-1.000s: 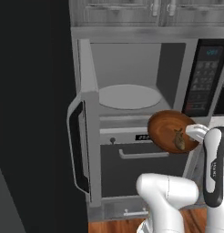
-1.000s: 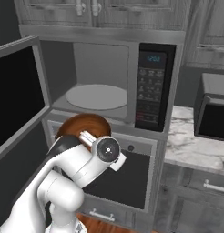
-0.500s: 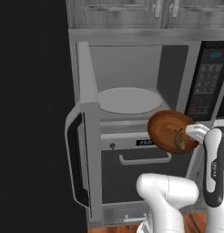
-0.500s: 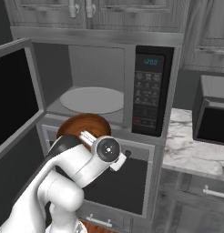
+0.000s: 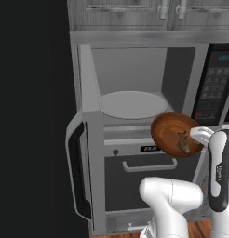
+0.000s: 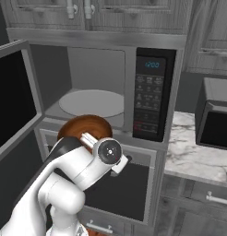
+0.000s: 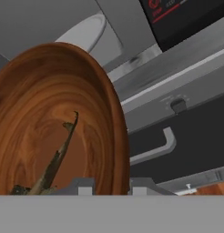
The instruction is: Remove the peach from the bowl and place it on the small plate. Then place the bowl with only the fish in the microwave, close the door, and press the start button to microwave the fish.
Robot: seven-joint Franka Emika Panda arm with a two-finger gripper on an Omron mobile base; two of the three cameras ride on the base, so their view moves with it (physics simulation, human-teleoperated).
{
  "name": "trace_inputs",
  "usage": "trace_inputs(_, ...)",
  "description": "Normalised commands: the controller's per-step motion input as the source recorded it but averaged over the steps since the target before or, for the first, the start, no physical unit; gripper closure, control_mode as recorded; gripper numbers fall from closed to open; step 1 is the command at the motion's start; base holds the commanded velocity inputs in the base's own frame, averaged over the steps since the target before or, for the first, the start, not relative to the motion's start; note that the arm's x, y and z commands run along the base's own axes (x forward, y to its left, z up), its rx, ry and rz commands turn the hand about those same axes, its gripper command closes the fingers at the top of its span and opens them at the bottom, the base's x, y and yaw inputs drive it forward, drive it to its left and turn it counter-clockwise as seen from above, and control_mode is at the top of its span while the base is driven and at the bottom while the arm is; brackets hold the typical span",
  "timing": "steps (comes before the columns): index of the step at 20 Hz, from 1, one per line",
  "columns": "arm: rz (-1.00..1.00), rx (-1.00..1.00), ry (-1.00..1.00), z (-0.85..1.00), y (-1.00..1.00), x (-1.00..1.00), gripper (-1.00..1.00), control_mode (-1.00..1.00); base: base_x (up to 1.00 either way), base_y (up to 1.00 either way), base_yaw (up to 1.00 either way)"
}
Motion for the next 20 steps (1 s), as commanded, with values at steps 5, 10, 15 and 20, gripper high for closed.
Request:
trace_inputs(5, 0.0, 0.0, 0.0, 0.0, 0.0, 0.0, 1.0, 1.0, 0.1, 0.0, 0.0)
trace_inputs(10, 0.0, 0.0, 0.0, 0.0, 0.0, 0.0, 1.0, 1.0, 0.0, 0.0, 0.0)
trace_inputs(15, 0.0, 0.02, -0.01, 0.0, 0.0, 0.0, 1.0, -1.0, 0.0, 0.0, 0.0)
trace_inputs(20, -0.07, 0.02, -0.13, 0.66, 0.23, -0.22, 1.0, -1.0, 0.0, 0.0, 0.0)
